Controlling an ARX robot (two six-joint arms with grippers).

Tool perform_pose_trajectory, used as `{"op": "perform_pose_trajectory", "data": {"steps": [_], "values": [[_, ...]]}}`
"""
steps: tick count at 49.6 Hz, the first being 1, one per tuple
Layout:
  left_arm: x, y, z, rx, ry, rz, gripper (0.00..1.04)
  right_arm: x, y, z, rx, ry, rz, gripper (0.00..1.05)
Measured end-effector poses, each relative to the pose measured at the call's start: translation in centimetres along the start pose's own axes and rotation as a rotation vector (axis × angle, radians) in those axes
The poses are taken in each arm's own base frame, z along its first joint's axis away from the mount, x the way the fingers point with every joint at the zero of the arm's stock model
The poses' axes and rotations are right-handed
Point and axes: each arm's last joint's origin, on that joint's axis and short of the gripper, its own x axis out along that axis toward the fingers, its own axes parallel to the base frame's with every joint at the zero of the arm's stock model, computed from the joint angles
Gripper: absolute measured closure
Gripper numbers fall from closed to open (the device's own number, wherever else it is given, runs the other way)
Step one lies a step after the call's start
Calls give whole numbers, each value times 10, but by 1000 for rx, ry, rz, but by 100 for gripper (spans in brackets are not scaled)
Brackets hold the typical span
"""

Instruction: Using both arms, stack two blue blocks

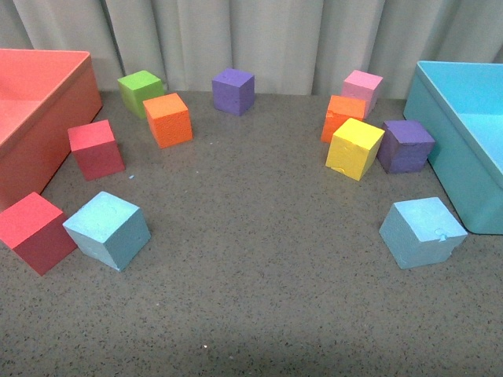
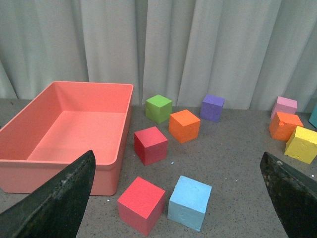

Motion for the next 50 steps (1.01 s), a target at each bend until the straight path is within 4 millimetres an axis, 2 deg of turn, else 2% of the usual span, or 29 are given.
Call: {"op": "perform_pose_trajectory", "data": {"steps": [50], "values": [[0,0,0,0,0,0,7,0,0,0,0,0,0,9]]}}
